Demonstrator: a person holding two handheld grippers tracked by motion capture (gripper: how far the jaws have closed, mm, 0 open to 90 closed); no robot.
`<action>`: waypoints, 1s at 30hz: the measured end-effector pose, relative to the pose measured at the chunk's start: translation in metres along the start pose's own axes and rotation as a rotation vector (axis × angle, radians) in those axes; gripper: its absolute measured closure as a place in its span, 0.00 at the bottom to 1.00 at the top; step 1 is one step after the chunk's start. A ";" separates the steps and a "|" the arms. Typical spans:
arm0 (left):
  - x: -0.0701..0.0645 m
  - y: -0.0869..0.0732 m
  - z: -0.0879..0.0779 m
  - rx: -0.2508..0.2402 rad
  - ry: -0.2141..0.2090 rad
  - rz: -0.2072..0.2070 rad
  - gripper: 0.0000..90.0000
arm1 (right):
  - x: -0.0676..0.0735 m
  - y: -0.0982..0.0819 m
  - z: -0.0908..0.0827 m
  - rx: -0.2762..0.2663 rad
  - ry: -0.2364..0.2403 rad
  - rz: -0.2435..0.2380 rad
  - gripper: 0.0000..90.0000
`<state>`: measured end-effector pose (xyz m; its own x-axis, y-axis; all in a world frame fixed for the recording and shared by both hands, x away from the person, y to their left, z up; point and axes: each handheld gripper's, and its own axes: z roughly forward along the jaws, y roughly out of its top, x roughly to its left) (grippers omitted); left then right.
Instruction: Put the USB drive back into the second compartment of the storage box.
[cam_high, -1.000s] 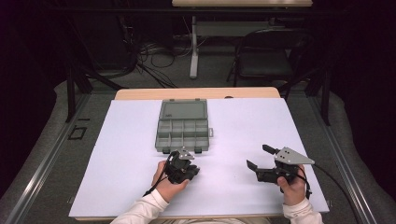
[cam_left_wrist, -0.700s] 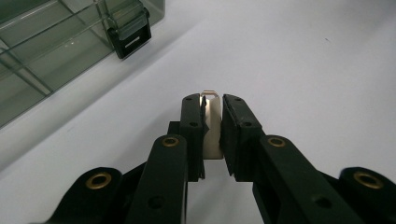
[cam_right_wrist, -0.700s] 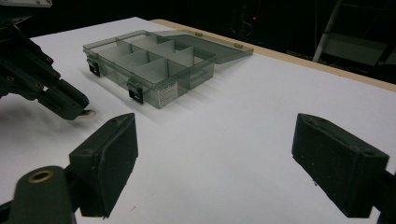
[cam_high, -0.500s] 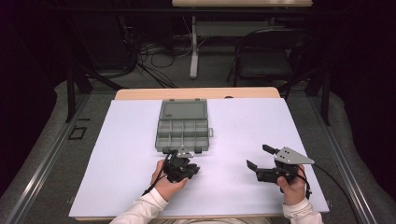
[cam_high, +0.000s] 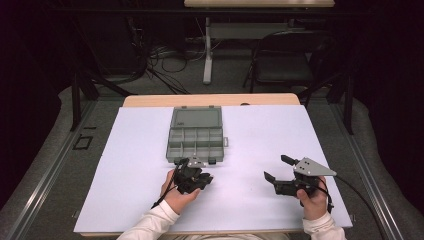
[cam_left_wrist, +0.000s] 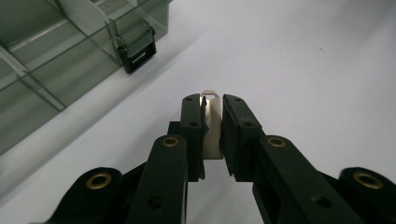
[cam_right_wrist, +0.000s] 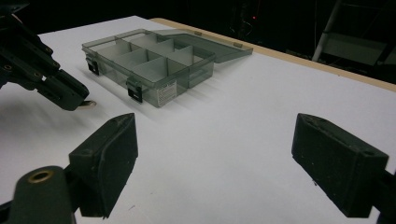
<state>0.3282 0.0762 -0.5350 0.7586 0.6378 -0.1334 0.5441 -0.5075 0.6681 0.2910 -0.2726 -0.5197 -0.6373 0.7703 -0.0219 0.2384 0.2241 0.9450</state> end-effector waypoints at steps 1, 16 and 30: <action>0.001 0.001 -0.001 -0.003 0.004 0.000 0.88 | 0.000 0.000 0.000 0.001 -0.002 0.000 0.16; 0.013 0.012 -0.013 -0.036 0.034 -0.017 0.88 | 0.000 0.000 0.000 0.007 -0.003 -0.001 0.16; 0.025 0.029 -0.019 -0.056 0.022 -0.027 0.88 | 0.000 -0.001 0.001 0.013 -0.007 0.003 0.16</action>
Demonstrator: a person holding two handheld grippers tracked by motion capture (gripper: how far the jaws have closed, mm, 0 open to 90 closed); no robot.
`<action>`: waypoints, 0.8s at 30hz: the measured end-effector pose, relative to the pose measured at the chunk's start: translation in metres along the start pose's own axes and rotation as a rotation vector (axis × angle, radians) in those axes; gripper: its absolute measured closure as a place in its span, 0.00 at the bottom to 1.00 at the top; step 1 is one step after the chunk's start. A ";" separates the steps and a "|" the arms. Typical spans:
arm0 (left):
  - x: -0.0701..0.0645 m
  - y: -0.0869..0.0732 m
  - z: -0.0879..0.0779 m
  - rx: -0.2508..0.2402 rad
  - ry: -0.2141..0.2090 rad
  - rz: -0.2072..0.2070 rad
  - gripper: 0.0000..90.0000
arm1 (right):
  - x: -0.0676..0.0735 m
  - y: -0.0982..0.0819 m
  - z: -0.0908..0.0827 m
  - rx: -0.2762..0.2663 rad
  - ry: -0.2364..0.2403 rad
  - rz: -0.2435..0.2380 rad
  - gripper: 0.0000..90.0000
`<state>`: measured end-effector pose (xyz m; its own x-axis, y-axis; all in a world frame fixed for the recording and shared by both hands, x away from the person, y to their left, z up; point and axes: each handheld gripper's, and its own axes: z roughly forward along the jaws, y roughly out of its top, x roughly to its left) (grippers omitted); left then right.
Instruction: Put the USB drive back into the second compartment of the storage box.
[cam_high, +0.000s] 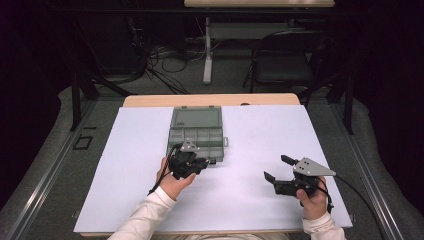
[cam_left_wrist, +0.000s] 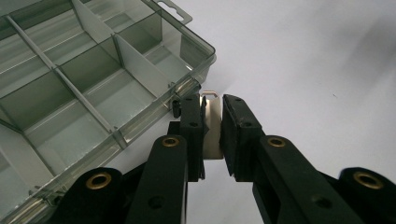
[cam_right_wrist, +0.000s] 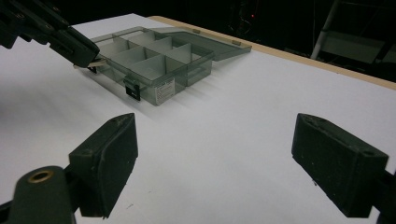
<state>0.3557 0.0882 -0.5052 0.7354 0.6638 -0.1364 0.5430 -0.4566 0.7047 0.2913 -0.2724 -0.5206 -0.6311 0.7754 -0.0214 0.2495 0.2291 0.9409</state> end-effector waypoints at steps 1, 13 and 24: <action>0.001 0.001 0.000 -0.001 0.001 -0.003 0.88 | 0.000 0.000 0.000 0.002 0.000 0.000 0.16; 0.009 0.009 -0.003 -0.004 0.008 -0.008 0.88 | 0.000 0.000 0.000 0.006 0.000 -0.005 0.16; 0.027 0.023 -0.007 0.007 0.046 0.005 0.88 | 0.000 0.000 0.000 0.008 -0.001 -0.005 0.16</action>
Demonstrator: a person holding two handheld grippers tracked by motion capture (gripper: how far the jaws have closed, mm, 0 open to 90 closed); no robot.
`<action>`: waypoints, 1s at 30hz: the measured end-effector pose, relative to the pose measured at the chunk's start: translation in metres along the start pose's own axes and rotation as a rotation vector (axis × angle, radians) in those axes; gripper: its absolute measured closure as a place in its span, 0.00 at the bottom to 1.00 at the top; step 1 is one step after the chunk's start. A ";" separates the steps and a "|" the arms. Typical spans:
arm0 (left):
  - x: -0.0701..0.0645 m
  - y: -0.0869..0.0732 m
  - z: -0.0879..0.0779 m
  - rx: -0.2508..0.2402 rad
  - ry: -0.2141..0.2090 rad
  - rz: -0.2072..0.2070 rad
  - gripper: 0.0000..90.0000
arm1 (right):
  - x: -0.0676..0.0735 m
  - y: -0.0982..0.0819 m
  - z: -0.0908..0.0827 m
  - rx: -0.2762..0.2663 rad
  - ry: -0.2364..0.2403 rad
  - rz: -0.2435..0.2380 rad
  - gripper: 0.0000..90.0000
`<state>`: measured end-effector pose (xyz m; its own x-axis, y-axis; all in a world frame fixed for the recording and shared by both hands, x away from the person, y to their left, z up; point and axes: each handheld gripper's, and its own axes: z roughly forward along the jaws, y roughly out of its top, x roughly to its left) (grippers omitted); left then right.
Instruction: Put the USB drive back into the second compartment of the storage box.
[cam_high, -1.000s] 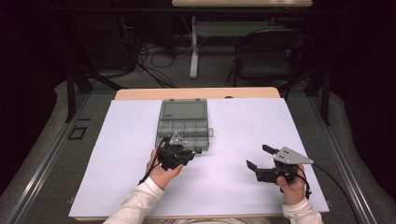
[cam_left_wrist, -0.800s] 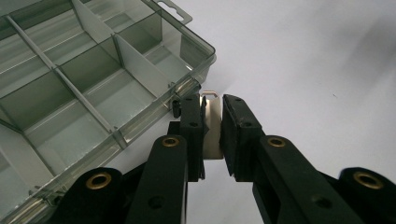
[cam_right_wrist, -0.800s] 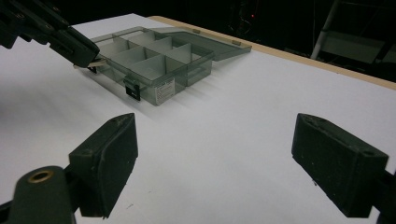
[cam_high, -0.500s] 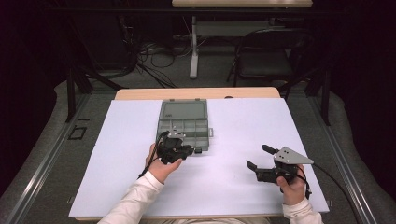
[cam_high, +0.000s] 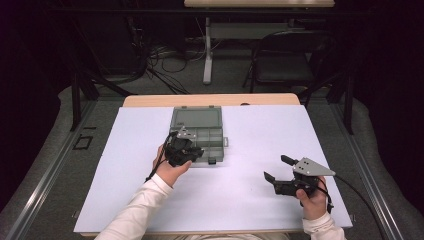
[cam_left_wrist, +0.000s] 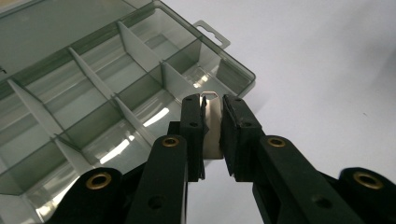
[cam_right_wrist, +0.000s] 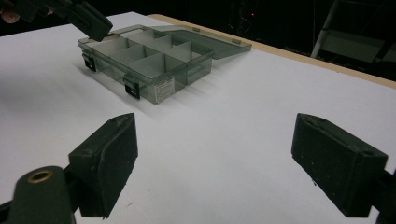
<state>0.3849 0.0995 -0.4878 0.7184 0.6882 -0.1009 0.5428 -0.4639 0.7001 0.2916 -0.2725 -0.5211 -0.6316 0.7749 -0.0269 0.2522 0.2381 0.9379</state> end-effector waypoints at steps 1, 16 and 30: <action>0.001 0.001 0.000 0.003 0.002 0.000 0.88 | 0.000 0.000 0.000 0.001 0.001 0.000 0.16; 0.020 0.011 -0.003 0.022 0.062 0.013 0.88 | 0.000 -0.001 0.001 0.000 0.003 0.001 0.16; 0.030 0.019 -0.006 0.025 0.099 0.041 0.88 | 0.000 -0.001 0.002 0.001 0.004 0.002 0.16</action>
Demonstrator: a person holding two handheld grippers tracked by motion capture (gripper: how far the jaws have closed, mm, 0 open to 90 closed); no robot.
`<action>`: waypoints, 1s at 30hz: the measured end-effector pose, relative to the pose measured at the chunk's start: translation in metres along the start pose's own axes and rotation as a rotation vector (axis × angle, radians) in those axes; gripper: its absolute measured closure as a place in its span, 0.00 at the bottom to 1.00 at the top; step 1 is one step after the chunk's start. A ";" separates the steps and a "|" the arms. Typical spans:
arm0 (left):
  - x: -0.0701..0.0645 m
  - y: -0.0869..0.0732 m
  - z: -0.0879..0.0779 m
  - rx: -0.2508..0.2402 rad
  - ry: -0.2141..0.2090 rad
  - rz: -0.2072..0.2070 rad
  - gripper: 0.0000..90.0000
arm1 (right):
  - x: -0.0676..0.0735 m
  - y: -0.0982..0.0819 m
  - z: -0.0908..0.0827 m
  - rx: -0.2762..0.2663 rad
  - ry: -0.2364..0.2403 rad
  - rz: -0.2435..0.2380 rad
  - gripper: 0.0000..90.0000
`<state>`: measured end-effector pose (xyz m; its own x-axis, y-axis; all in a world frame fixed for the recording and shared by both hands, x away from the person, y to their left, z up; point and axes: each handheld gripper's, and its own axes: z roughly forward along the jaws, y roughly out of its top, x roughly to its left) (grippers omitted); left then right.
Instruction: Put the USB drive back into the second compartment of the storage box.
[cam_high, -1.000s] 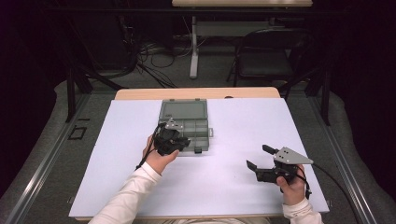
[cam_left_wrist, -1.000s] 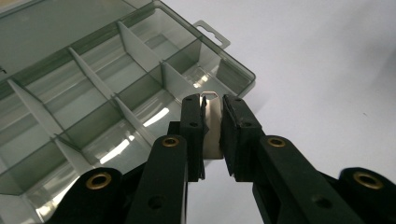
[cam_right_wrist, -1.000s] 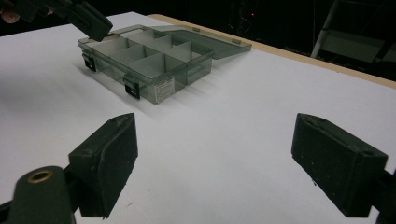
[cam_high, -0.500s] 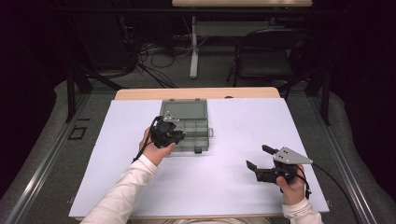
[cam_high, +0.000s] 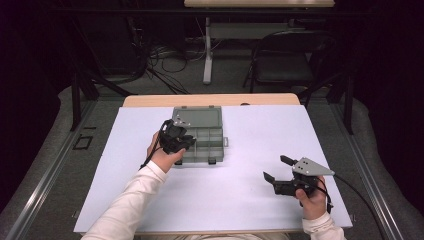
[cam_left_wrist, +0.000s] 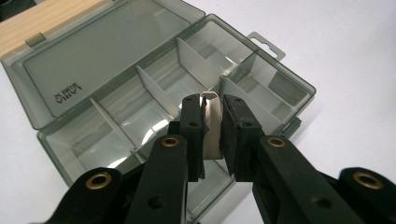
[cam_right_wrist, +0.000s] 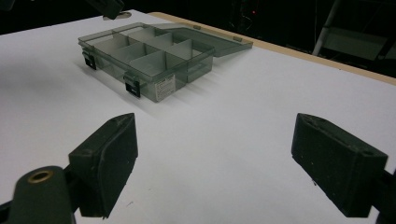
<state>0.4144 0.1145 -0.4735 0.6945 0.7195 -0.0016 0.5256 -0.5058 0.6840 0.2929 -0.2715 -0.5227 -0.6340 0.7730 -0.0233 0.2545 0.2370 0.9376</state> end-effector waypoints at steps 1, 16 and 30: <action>0.001 0.001 0.000 0.000 0.000 -0.001 0.88 | 0.000 0.000 0.000 0.000 0.000 0.000 0.16; 0.014 0.001 0.006 0.014 0.021 0.001 0.88 | 0.000 0.000 0.000 0.001 0.002 -0.002 0.16; 0.032 0.010 0.014 0.047 0.030 0.045 0.88 | 0.000 0.000 0.000 0.007 0.005 -0.006 0.16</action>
<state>0.4484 0.1256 -0.4771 0.7033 0.7090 0.0512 0.5170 -0.5596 0.6477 0.2931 -0.2712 -0.5230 -0.6389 0.7688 -0.0271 0.2561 0.2459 0.9349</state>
